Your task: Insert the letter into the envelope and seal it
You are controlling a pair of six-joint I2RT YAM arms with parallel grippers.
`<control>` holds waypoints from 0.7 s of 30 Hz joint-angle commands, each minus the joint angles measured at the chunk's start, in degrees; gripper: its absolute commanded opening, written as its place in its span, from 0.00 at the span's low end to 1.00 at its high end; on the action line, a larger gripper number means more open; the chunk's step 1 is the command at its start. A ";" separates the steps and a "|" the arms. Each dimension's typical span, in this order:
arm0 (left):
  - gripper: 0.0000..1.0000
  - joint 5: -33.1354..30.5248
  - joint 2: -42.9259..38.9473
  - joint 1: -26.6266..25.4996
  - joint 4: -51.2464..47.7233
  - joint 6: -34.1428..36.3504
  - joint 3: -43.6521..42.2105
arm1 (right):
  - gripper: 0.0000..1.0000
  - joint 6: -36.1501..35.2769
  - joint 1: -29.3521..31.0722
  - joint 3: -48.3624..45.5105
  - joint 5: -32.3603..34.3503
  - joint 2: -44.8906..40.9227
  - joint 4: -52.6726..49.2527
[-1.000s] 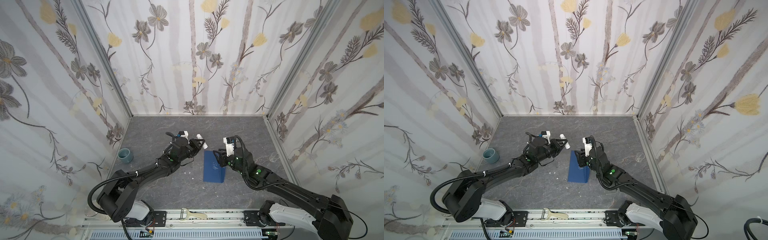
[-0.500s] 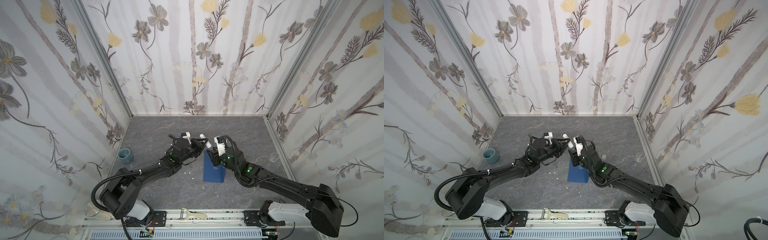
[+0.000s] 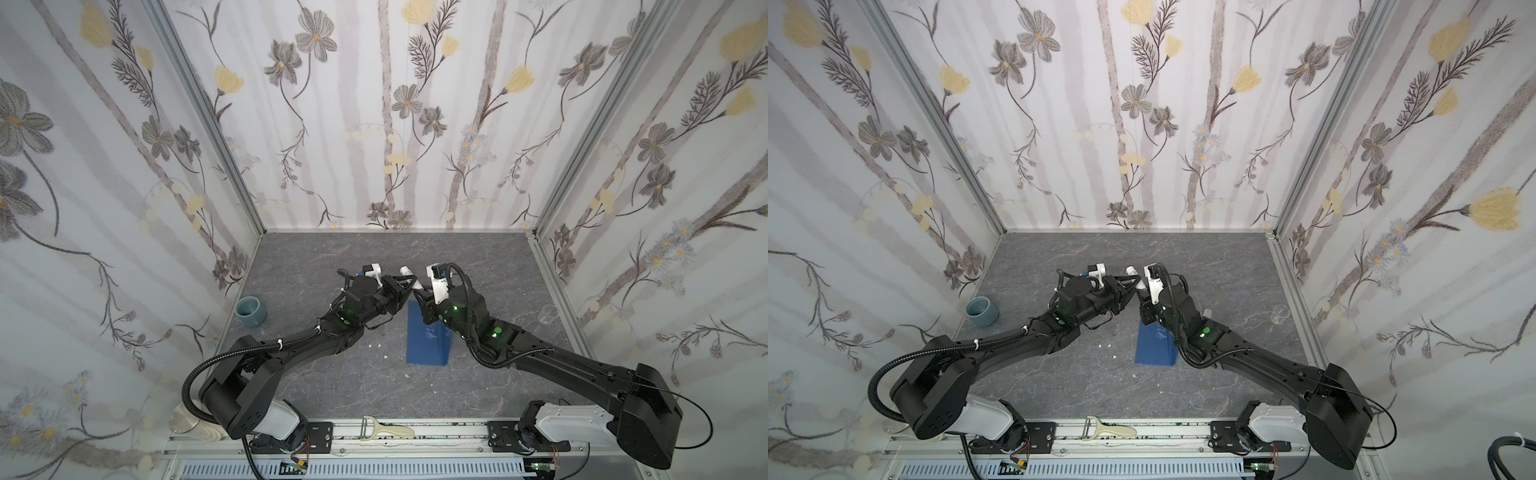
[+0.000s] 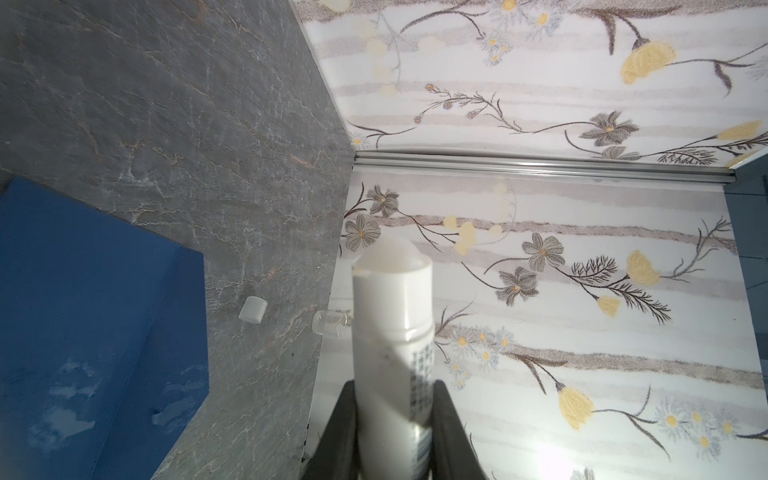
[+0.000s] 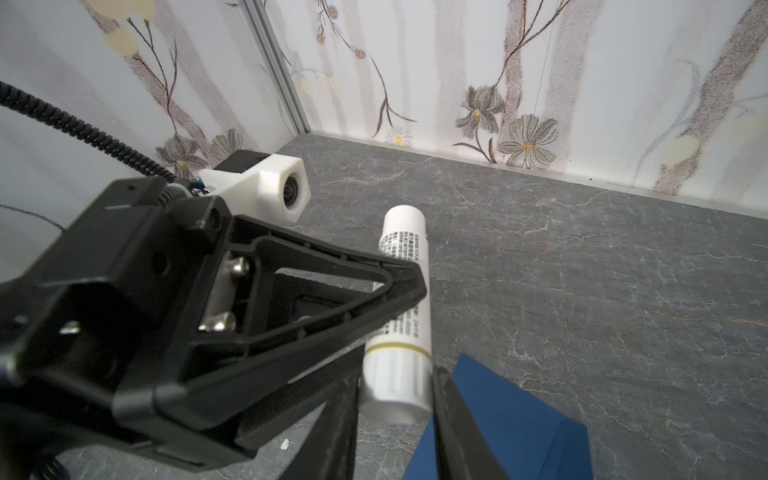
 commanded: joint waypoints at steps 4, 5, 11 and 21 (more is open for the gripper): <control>0.00 1.15 0.11 -0.11 4.55 -1.05 0.00 | 0.23 -0.84 0.03 0.47 -0.72 0.26 3.18; 0.00 1.21 0.20 -0.14 4.67 -1.10 0.00 | 0.20 -0.83 0.05 0.40 -1.19 0.26 3.35; 0.00 0.99 0.28 -0.26 6.34 -1.13 -0.84 | 0.12 1.39 -0.25 0.60 -4.40 0.05 4.35; 0.00 -0.73 1.15 -1.91 14.81 -0.93 -3.76 | 0.09 12.89 -4.52 0.12 -16.36 -0.61 8.65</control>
